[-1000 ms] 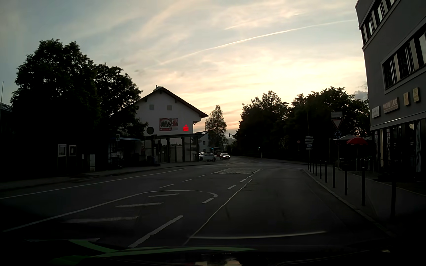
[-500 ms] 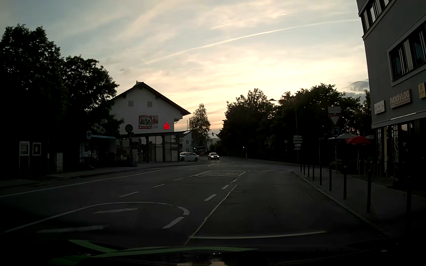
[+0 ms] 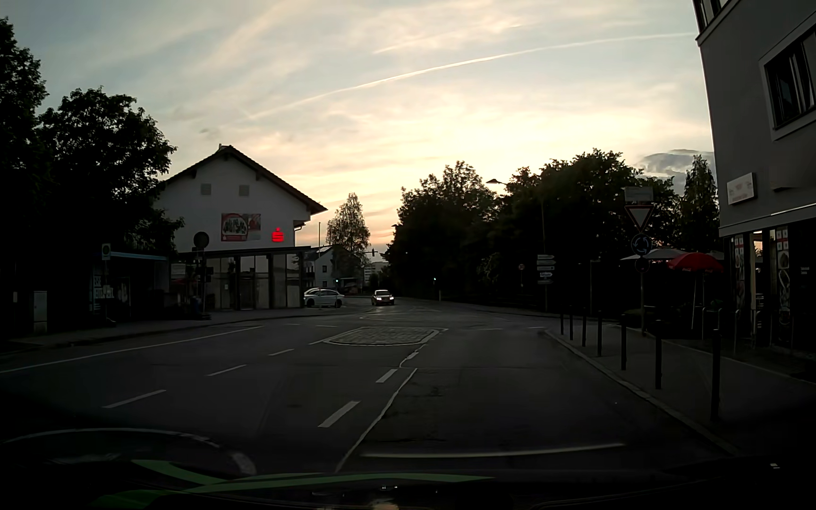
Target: Follow the waypoints while adhering to traffic rules and regulations
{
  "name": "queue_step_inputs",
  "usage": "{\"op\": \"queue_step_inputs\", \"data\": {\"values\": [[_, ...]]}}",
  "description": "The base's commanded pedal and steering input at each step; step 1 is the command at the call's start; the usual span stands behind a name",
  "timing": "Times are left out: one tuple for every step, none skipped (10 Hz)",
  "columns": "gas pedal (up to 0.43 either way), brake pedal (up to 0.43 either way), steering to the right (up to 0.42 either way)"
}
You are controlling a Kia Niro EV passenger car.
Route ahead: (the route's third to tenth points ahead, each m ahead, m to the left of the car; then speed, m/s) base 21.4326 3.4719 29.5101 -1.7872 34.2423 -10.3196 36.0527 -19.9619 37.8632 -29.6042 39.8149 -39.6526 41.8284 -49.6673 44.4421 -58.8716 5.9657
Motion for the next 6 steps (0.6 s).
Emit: {"op": "queue_step_inputs", "data": {"values": [[0.0, 0.0, 0.074], [0.0, 0.0, 0.069], [0.0, 0.0, 0.065], [0.0, 0.0, 0.06], [0.0, 0.0, 0.055], [0.0, 0.0, 0.05]]}}
